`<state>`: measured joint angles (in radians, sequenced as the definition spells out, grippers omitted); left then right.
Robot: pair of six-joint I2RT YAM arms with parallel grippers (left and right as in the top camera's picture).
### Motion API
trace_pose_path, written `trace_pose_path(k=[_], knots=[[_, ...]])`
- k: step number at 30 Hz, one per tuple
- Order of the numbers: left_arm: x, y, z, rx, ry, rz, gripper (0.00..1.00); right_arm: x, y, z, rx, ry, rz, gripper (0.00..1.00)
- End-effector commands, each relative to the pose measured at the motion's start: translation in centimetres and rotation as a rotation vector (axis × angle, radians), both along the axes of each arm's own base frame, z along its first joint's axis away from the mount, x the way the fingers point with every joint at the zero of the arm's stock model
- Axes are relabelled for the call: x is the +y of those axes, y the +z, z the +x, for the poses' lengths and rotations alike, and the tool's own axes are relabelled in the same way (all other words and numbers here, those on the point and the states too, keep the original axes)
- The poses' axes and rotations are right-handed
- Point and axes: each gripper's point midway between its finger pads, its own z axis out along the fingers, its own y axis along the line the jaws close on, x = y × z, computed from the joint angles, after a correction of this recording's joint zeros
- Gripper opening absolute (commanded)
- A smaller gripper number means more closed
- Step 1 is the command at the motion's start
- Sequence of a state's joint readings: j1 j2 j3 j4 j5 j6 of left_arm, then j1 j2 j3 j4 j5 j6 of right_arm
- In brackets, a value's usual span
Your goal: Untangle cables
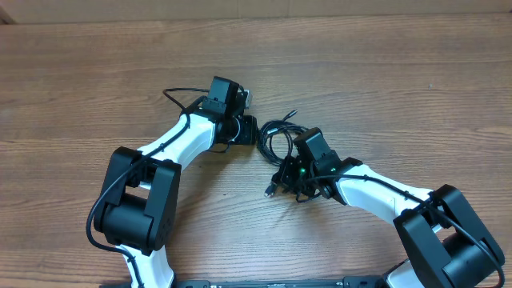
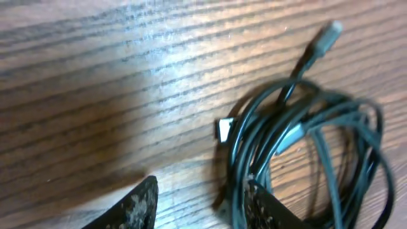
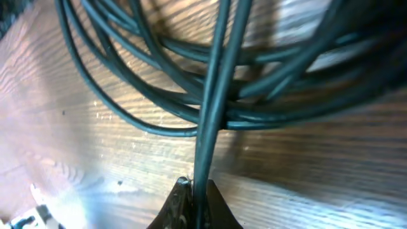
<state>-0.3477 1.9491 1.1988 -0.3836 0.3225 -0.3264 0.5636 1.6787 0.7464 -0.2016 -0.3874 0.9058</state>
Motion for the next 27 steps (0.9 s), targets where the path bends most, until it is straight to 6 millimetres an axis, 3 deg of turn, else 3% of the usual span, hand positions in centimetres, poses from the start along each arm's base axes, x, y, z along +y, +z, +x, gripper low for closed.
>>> trace_pose_path(k=[1,6,9,16,27], knots=[[-1.8,-0.1,-0.8,0.048,0.004,-0.068,0.45,1.4,1.4,-0.5,-0.025,0.085,0.062,0.04],[-3.3,-0.2,-2.3,0.039,-0.109,-0.054,0.45,2.5,1.8,-0.9,-0.057,0.137,0.078,0.07],[-3.3,-0.6,-2.4,0.026,-0.108,-0.006,0.44,2.8,1.9,-1.0,-0.066,0.148,0.083,0.07],[-3.1,-0.8,-2.3,0.013,-0.102,0.032,0.26,2.8,1.9,-1.0,-0.066,0.147,0.082,0.08],[-2.9,-1.0,-2.2,0.005,-0.096,0.055,0.30,2.8,1.9,-1.0,-0.065,0.146,0.082,0.12]])
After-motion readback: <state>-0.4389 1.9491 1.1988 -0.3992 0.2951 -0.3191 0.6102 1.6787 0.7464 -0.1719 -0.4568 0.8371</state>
